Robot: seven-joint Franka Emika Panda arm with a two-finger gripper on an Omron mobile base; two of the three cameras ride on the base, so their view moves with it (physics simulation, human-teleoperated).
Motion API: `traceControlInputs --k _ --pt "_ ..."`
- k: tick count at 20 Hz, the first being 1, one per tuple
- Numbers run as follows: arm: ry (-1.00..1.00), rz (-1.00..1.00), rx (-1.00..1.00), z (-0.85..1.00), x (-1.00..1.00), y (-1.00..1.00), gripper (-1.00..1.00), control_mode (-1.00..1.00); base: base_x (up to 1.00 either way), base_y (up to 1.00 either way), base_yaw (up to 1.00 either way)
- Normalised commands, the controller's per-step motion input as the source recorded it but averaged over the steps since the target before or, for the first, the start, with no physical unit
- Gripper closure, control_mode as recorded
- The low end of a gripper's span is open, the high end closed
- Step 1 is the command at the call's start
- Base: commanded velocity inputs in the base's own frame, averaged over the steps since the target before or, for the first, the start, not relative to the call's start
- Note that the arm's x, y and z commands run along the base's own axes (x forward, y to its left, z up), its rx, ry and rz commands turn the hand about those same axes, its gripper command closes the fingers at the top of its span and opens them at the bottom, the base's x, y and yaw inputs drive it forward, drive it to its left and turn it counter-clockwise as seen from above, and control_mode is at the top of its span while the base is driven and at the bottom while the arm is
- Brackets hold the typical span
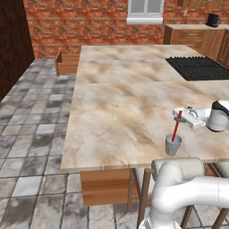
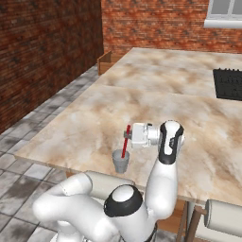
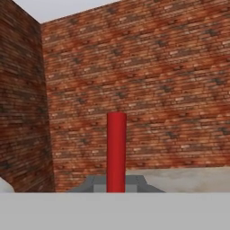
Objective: Take a straw from the drawer in front and place it inside the glass cup on the dining counter.
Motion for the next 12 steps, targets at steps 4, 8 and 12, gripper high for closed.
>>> traceControlInputs --k 4,8,12 --pt "0.00 0.00 0.00 -0.09 0.19 0.00 1.00 -1.00 0.00 0.00 0.00" --pt "0.00 0.00 0.00 -0.08 0.19 0.00 1.00 -1.00 0.00 0.00 0.00" --pt "0.00 0.00 0.00 -0.09 0.13 0.00 1.00 -1.00 0.00 0.00 0.00"
